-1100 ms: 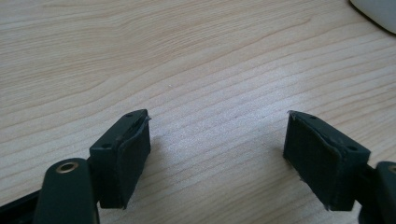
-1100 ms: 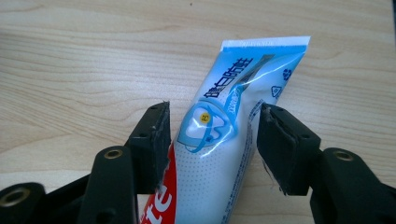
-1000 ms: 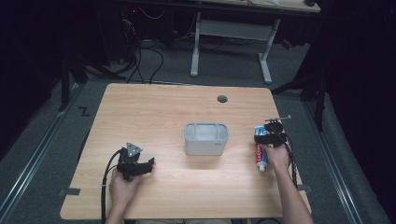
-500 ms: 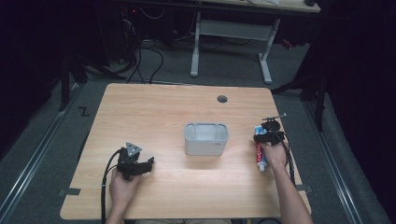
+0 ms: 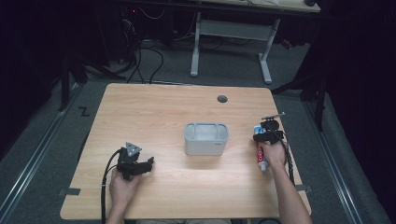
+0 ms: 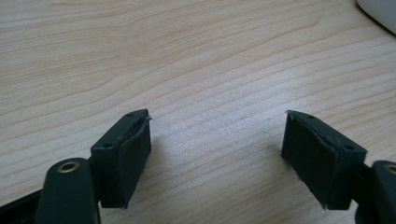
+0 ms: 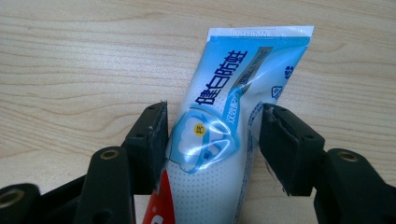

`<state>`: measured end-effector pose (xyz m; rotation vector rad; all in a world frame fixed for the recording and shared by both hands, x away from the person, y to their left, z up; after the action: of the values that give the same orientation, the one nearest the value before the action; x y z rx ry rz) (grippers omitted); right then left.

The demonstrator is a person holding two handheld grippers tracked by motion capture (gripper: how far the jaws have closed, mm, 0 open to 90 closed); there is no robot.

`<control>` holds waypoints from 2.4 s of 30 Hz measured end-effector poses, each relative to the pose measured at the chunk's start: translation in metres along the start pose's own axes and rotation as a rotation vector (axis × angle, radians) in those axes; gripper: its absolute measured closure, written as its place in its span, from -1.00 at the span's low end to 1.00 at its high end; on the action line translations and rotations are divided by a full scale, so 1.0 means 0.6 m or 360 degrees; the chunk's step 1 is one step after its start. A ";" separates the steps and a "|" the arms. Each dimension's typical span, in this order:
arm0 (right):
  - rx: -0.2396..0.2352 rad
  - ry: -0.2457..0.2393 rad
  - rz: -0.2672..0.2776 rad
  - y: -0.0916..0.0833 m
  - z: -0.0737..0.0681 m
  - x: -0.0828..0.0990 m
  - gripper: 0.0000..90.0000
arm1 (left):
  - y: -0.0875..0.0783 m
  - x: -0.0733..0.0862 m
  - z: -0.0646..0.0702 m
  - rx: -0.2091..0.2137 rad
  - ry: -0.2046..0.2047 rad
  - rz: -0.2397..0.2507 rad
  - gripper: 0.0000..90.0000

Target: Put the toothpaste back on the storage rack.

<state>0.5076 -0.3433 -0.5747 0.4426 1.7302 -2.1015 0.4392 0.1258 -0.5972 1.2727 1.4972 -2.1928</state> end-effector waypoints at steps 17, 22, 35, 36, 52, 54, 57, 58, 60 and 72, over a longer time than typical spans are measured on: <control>-0.0052 0.0024 -0.0085 0.008 -0.004 0.009 0.00 | 0.000 0.000 0.000 -0.0002 0.0001 -0.0001 -0.46; -0.0056 0.0000 -0.0076 0.006 -0.005 0.009 0.18 | 0.000 0.000 0.000 -0.0002 0.0001 -0.0001 -0.46; -0.0041 -0.0132 -0.0037 -0.015 -0.008 0.003 0.61 | 0.000 0.000 0.000 -0.0002 0.0001 -0.0001 -0.46; -0.0058 -0.0140 -0.0033 -0.017 -0.011 0.003 0.61 | 0.000 0.000 0.000 -0.0002 0.0001 -0.0001 -0.46; -0.0229 -0.0246 0.0165 -0.091 -0.039 -0.019 0.61 | 0.000 0.000 0.000 -0.0001 -0.0001 -0.0001 -0.46; -0.0236 -0.0265 0.0190 -0.097 -0.042 -0.020 0.61 | 0.000 0.000 0.000 -0.0001 -0.0001 0.0000 -0.46; -0.0255 -0.0298 0.0225 -0.107 -0.048 -0.021 0.62 | 0.000 0.000 0.000 -0.0001 -0.0001 0.0000 -0.46; -0.0266 -0.0300 0.0234 -0.112 -0.051 -0.022 0.62 | 0.000 0.000 0.000 -0.0001 -0.0001 0.0000 -0.46; -0.0284 -0.0303 0.0258 -0.119 -0.054 -0.023 0.62 | 0.000 0.000 0.000 -0.0001 -0.0001 0.0000 -0.46; -0.0416 -0.0306 0.0412 -0.165 -0.070 -0.031 0.63 | 0.000 0.000 0.000 -0.0001 0.0000 -0.0001 -0.47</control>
<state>0.4762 -0.2838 -0.4885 0.3533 1.7028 -1.6548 0.4391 0.1256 -0.5973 1.2723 1.4989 -2.1923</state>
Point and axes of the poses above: each handheld gripper's, and its own axes: y roughly forward along the jaws, x roughly out of its underside, z roughly to its right, the point moved 9 cm from there along y, roughly forward along the jaws, and after that the axes turned 9 degrees about x, right-handed, at the moved point
